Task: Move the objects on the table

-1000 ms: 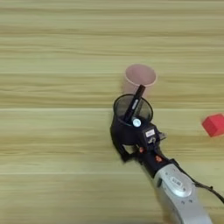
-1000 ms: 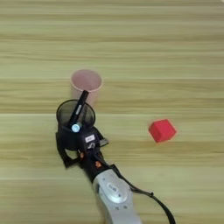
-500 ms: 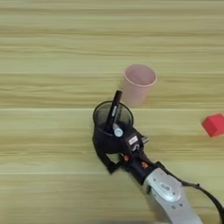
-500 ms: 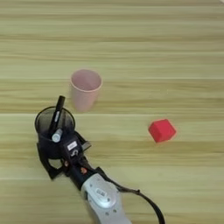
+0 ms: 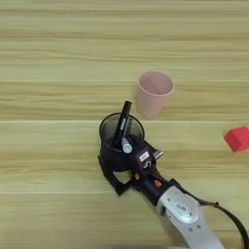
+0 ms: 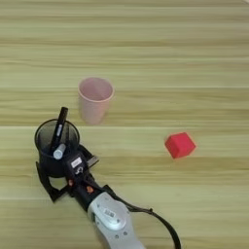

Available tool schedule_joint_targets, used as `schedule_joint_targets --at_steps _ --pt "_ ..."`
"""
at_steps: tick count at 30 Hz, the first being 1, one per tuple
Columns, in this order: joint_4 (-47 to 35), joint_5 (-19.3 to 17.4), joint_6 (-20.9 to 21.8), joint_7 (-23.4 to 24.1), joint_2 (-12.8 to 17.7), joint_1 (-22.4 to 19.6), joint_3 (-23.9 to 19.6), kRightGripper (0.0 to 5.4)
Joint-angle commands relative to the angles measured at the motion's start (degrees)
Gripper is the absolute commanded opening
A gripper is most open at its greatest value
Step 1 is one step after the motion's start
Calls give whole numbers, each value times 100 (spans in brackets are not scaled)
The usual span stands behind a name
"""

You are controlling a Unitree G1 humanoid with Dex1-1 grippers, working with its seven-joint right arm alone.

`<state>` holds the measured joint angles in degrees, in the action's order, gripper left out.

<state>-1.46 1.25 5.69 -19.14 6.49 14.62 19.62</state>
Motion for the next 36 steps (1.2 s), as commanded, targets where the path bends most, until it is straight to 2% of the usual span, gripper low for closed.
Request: schedule_joint_targets --at_steps 1,18,36 --pt "29 104 -124 20 84 106 41 539" --pt "-382 90 -210 -24 327 526 36 539" --pt "-985 5 -385 75 598 1170 -287 539"
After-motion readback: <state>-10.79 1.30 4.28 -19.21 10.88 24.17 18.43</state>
